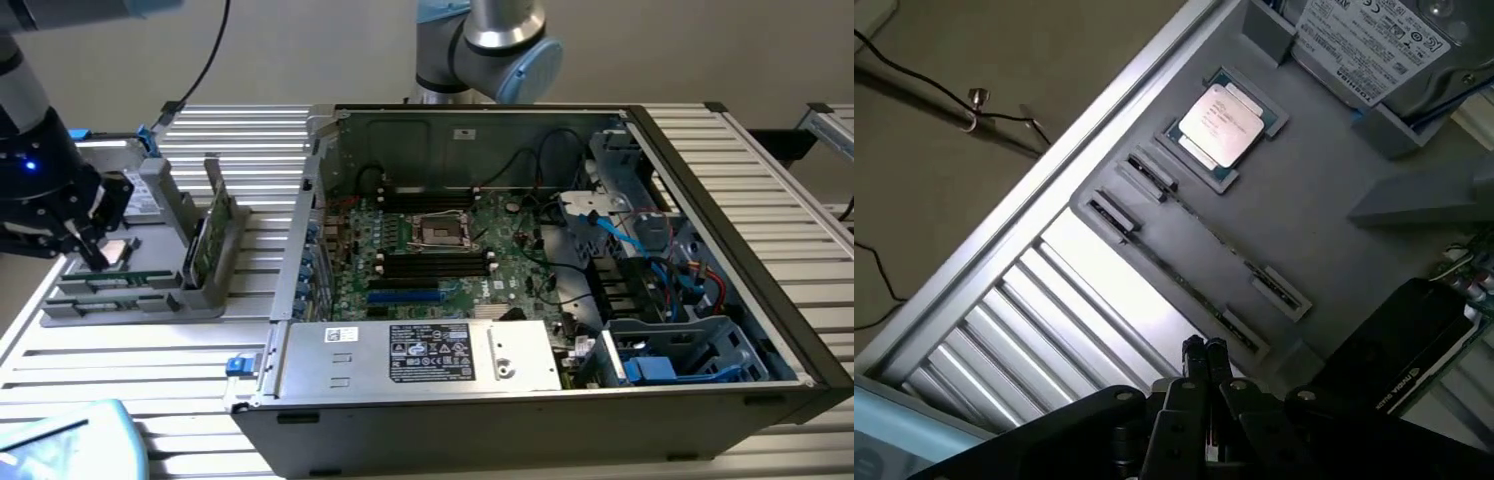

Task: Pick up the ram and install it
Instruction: 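Pick up the ram and move it above insertion slot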

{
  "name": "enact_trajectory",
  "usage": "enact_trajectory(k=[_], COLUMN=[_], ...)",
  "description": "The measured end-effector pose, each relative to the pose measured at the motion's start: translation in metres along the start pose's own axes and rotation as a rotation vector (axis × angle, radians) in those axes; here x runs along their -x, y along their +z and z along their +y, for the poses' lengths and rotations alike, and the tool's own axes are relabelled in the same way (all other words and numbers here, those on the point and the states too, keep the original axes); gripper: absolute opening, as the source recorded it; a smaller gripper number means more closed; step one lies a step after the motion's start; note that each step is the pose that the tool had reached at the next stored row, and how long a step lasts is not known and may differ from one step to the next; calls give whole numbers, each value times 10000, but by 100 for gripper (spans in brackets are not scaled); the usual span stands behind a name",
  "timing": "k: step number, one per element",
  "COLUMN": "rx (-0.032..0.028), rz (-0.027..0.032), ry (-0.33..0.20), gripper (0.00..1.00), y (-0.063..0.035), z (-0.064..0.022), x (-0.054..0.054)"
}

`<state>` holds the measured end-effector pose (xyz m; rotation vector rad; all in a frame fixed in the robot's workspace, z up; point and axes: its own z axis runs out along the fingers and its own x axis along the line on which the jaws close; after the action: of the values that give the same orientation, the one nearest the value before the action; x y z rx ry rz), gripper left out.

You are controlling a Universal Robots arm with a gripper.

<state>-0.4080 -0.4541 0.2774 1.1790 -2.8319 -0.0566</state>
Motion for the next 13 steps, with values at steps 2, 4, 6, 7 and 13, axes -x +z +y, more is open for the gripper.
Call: enact_trajectory(k=[2, 4, 6, 7, 13], rx=[-19, -39, -58, -67, -125], rz=[23, 45, 68, 78, 124], ry=[-363, -722, -1087, -1265, -2338], gripper=[10, 10, 10, 10, 10], y=[9, 18, 28, 33, 81], z=[-1, -1, -2, -2, -4], x=[1, 1, 2, 2, 5])
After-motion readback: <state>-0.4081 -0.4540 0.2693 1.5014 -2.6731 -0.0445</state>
